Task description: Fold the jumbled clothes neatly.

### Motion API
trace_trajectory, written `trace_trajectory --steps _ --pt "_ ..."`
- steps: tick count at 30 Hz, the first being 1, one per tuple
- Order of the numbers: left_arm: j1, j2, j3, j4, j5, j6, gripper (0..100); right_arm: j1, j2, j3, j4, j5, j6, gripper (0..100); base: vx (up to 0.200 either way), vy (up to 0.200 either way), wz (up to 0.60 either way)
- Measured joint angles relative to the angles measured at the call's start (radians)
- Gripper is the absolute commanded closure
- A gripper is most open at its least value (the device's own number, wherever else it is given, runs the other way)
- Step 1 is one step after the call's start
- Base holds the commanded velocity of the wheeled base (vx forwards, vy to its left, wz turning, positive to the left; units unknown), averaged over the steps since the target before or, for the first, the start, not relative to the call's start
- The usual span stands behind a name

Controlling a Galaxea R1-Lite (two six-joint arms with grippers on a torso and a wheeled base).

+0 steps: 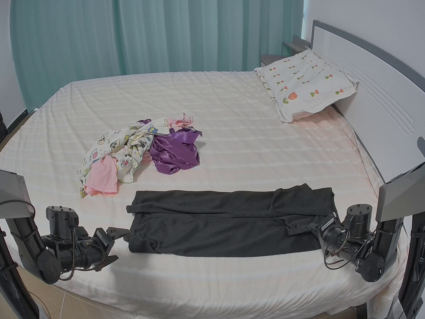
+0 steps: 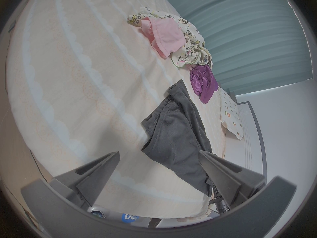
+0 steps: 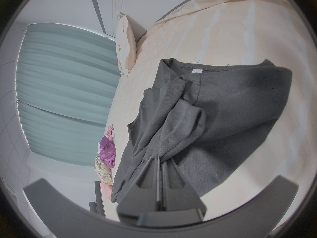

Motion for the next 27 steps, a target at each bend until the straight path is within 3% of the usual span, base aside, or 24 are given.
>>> trace_trajectory --steps 13,26,27 --pt "0.003 0.006 0.001 0.000 0.000 0.000 0 0.050 -0.115 0.103 0.014 0.003 -0.007 100 0.000 0.000 0.00" --pt "0.005 0.010 0.000 0.000 0.000 0.000 0 0.071 -0.110 0.165 0.015 0.011 -0.081 100 0.000 0.000 0.00" --pt "0.005 0.010 0.000 0.000 0.000 0.000 0 0.072 -0.107 0.168 0.015 0.012 -0.083 0 0.000 0.000 0.00"
